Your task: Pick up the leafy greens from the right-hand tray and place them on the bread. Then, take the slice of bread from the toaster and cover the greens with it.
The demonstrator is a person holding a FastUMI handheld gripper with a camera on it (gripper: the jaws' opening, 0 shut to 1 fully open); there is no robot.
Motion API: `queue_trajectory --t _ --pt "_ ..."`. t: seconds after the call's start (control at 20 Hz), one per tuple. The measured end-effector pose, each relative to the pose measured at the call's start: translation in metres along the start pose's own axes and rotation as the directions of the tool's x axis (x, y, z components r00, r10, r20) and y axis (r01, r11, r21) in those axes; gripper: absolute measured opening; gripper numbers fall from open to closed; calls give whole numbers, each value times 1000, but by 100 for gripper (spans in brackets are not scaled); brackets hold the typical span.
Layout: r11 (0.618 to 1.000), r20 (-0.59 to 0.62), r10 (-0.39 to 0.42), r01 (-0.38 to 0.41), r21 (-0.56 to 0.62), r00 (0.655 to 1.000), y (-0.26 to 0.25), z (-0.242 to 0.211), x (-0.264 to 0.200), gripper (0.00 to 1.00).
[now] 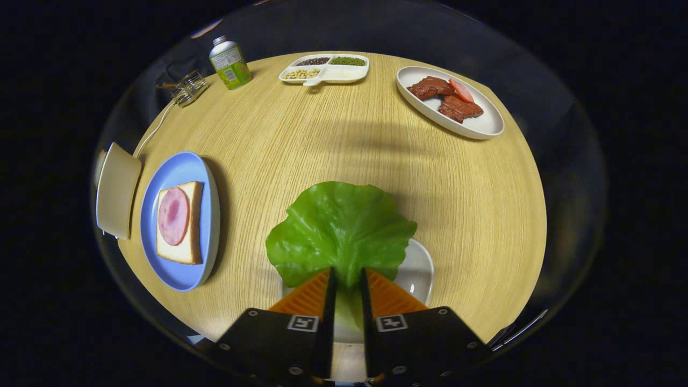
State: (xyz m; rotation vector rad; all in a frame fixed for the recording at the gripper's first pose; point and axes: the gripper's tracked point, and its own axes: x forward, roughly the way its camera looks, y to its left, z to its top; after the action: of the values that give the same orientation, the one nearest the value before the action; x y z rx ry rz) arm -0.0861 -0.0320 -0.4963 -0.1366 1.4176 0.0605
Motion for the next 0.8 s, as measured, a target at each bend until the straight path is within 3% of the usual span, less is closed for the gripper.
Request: queue_trajectory --t 0.05,0.15,0.45,0.8 --pt "1000 3 -6 6 -1 1000 1 0 -1 10" --pt "1000 6 -15 15 -2 1000 2 -1 -1 3" --pt "993 97 41 -52 108 994 13 22 -31 1" --pt "987 171 122 -137 83 978 51 41 -70 1"
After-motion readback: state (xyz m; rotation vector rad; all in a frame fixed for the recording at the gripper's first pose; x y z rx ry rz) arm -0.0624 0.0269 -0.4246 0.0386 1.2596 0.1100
